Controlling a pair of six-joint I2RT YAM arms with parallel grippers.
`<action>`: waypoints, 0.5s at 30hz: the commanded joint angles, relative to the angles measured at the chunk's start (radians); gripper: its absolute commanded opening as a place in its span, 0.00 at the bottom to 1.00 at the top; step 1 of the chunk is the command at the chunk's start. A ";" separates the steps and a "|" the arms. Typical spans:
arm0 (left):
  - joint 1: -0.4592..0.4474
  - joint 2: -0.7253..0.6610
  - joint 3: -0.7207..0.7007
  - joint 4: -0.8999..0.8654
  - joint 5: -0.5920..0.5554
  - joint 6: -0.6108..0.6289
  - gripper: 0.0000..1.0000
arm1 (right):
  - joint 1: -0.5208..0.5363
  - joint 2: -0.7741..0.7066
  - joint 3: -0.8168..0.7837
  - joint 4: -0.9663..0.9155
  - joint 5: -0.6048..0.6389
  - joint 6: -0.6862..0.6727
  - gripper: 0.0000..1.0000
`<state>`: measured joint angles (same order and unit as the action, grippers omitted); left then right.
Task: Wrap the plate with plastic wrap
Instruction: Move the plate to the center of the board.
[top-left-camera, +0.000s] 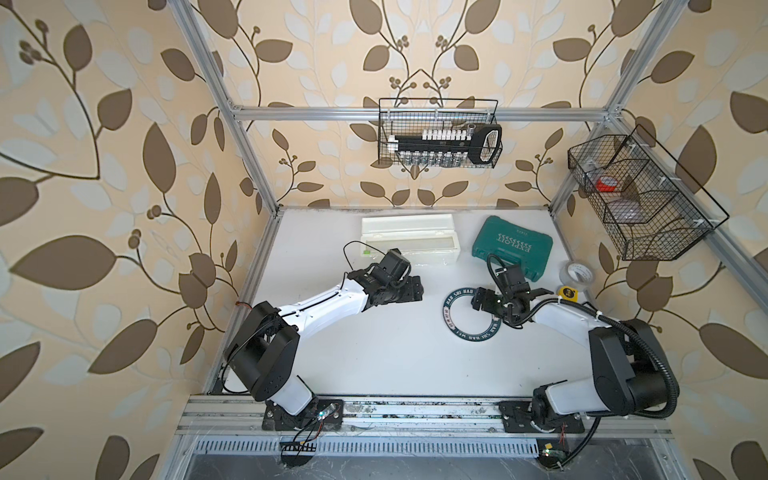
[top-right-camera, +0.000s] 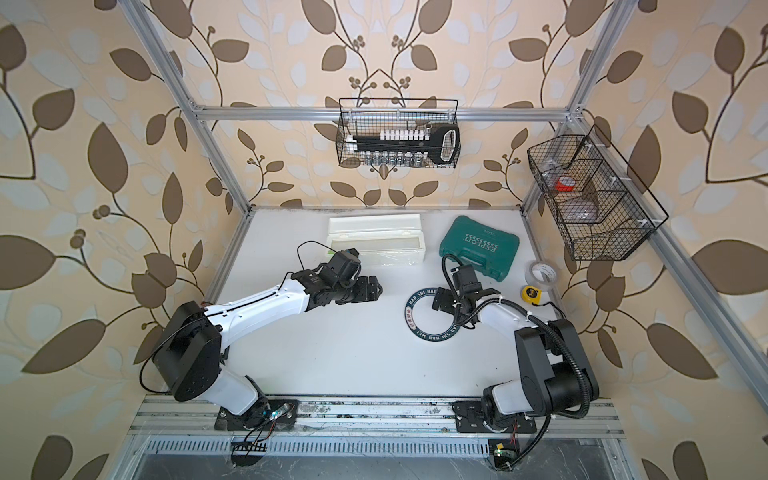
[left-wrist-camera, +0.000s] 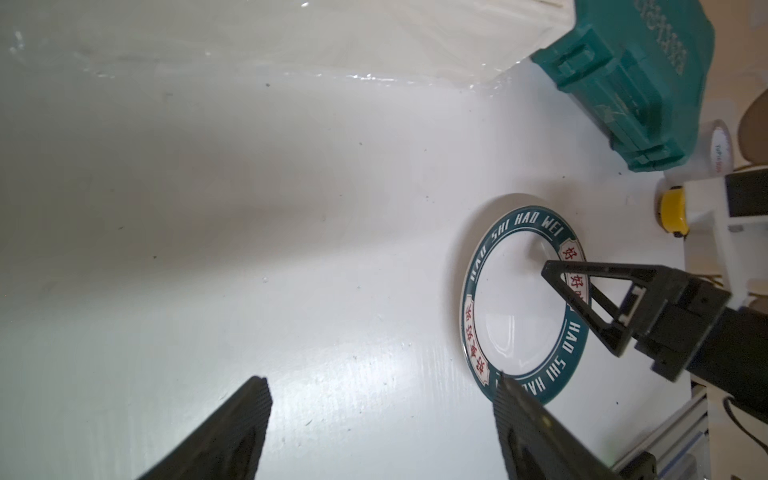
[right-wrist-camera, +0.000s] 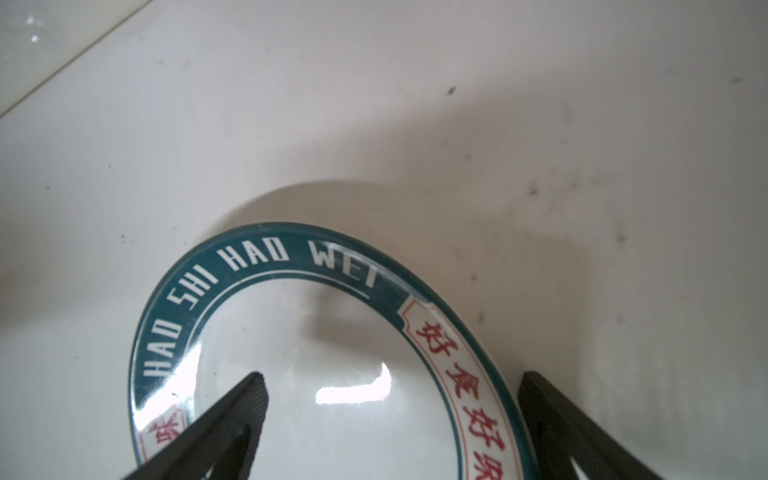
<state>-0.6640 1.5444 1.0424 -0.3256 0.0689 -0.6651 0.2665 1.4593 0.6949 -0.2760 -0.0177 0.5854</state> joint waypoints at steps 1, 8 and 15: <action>0.023 -0.067 -0.053 -0.057 -0.027 -0.044 0.86 | 0.111 0.047 0.071 -0.016 0.009 0.091 0.96; 0.131 -0.146 -0.188 -0.051 0.035 -0.080 0.84 | 0.273 0.220 0.240 0.036 -0.006 0.175 0.96; 0.135 -0.253 -0.343 0.114 0.186 -0.131 0.78 | 0.270 0.189 0.236 -0.011 -0.084 0.102 0.99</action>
<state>-0.5117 1.3544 0.7452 -0.3061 0.1577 -0.7494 0.5453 1.6928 0.9546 -0.2428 -0.0723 0.7151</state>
